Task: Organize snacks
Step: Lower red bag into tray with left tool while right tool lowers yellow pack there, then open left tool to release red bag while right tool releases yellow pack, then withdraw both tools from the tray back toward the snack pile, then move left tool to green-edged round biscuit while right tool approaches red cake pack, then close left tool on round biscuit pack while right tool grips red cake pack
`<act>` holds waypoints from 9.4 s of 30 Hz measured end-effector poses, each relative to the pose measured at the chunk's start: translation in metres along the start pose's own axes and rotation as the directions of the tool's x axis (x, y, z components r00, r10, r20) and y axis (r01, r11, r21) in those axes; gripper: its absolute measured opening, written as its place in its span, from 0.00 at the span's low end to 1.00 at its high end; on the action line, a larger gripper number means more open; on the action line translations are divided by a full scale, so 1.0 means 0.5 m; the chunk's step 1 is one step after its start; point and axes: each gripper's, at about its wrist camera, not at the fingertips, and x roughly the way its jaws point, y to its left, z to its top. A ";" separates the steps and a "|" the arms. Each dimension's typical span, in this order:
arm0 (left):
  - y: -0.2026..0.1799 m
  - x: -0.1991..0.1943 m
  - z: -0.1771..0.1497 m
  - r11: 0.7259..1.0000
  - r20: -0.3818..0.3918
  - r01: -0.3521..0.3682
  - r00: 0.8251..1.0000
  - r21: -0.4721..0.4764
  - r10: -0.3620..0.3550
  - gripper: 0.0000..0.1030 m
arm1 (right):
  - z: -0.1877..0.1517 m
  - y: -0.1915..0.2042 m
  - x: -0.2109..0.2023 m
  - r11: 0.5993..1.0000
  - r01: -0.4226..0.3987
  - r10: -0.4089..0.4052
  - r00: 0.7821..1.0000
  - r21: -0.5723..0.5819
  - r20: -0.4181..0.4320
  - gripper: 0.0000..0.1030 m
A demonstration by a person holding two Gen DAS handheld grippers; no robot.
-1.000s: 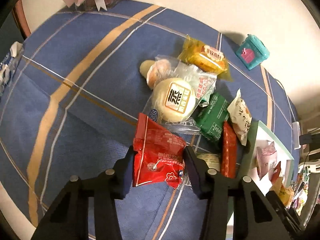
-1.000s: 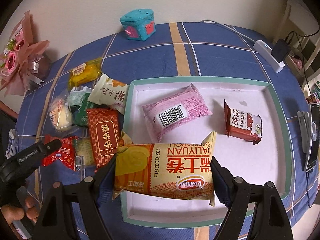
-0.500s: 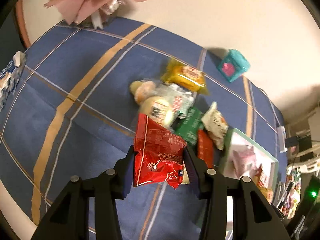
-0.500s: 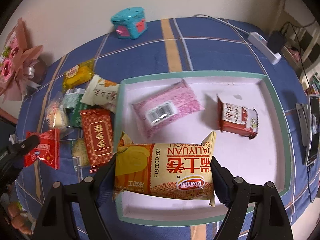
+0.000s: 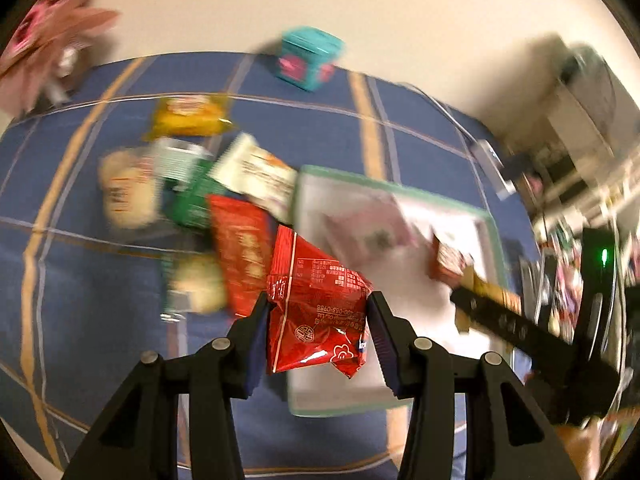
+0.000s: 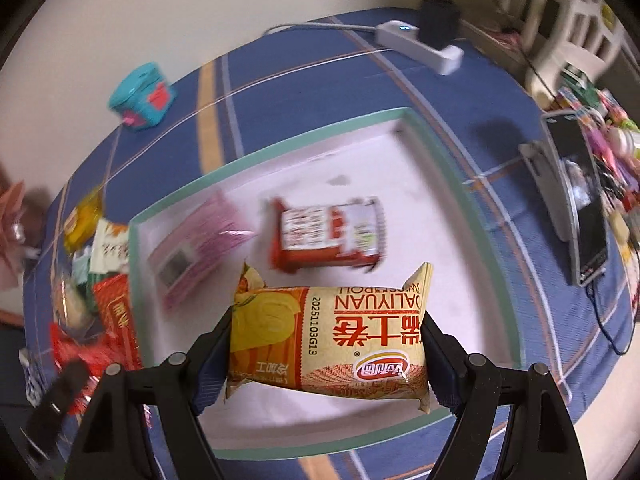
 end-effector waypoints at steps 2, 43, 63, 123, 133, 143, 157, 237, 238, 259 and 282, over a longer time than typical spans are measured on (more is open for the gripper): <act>-0.028 0.016 -0.010 0.999 -0.022 0.016 1.000 0.037 -0.015 0.47 | 0.004 -0.019 -0.001 1.000 0.008 -0.009 1.000 0.020 0.003 0.82; -0.043 0.140 -0.050 0.999 -0.187 0.039 0.982 0.017 -0.035 0.88 | -0.018 -0.009 0.109 0.995 0.083 -0.088 0.989 -0.049 -0.121 1.00; 0.089 0.014 0.001 0.980 -0.041 -0.161 0.987 -0.113 0.158 0.88 | -0.042 0.040 -0.024 0.996 0.073 -0.072 0.997 -0.056 0.013 1.00; 0.309 0.088 0.026 0.896 -0.132 -0.353 0.935 -0.270 0.329 1.00 | -0.078 0.359 0.055 0.930 0.021 -0.003 0.999 -0.366 0.050 1.00; 0.226 0.124 0.038 0.920 -0.119 -0.321 0.946 -0.227 0.301 1.00 | -0.055 0.313 0.055 0.947 0.054 -0.041 0.998 -0.317 0.046 1.00; 0.194 0.151 0.028 0.934 -0.119 -0.254 0.966 -0.252 0.231 1.00 | -0.050 0.297 0.052 0.959 0.052 -0.045 0.998 -0.280 0.031 1.00; 0.192 0.164 0.020 0.934 -0.120 -0.221 0.974 -0.281 0.194 1.00 | -0.050 0.288 0.064 0.962 0.046 -0.047 0.999 -0.271 0.003 1.00; 0.676 0.064 -0.075 0.760 -0.226 -0.366 0.930 -0.537 0.288 1.00 | -0.084 0.539 0.177 0.827 -0.132 0.126 0.991 -0.547 -0.048 0.86; 0.673 0.061 -0.071 0.759 -0.227 -0.366 0.930 -0.538 0.288 1.00 | -0.086 0.540 0.177 0.824 -0.134 0.125 0.991 -0.550 -0.054 0.87; 0.572 0.026 -0.053 0.840 -0.213 -0.307 0.949 -0.447 0.234 1.00 | -0.151 0.472 0.141 0.831 -0.254 0.177 0.964 -0.495 -0.197 0.72; 0.348 0.136 -0.104 0.922 -0.275 -0.296 0.935 -0.250 0.225 1.00 | -0.274 0.455 0.127 0.765 -0.110 0.009 0.987 -0.635 -0.160 0.66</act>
